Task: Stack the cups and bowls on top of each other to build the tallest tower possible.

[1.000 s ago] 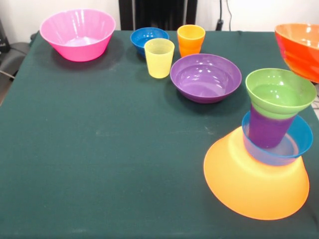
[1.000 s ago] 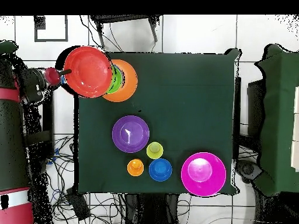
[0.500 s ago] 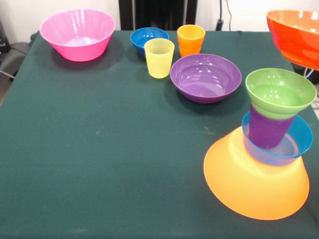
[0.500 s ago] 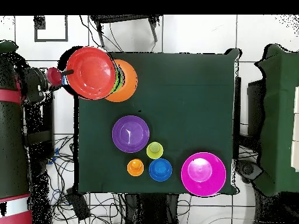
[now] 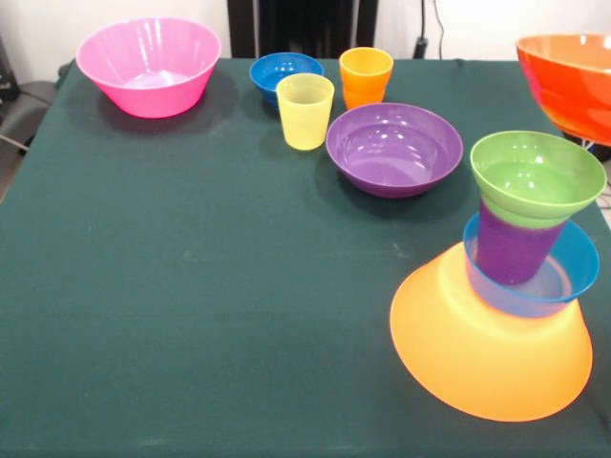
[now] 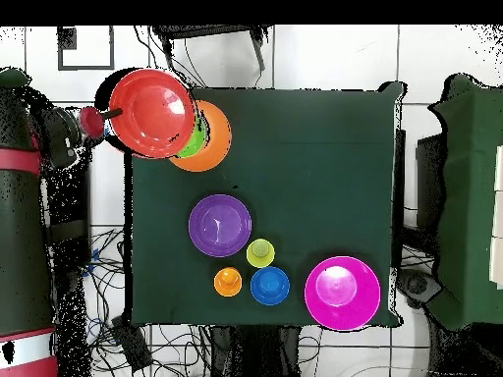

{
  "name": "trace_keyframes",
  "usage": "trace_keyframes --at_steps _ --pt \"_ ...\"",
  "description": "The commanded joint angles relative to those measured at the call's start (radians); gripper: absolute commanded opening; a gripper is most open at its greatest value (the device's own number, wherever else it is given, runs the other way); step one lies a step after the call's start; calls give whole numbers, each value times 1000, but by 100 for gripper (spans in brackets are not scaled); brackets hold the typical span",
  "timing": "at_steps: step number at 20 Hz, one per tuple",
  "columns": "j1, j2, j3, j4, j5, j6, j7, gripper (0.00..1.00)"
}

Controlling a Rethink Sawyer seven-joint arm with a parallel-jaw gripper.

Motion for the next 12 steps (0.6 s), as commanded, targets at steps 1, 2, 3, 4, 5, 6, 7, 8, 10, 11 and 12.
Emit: trace_keyframes --at_steps 1,2,3,4,5,6,7,8,10,11,12 --pt "-34 19 126 96 -38 -77 -141 0" --pt "-37 19 127 98 -40 -87 -146 0" --pt "-41 17 130 102 -40 -97 -153 0" --pt "-45 13 133 111 -41 -108 -161 0" --pt "-49 9 136 120 -41 -120 -168 0" --pt "-54 4 141 128 -40 -127 -179 0" --pt "-58 -1 146 137 -40 -134 -189 0" --pt "-62 -6 150 145 -40 -140 -199 0" --pt "-69 -15 157 156 -39 -148 -215 0" --pt "-71 -19 159 163 -40 -152 -221 0" --pt "-73 -22 161 168 -43 -158 -224 0"
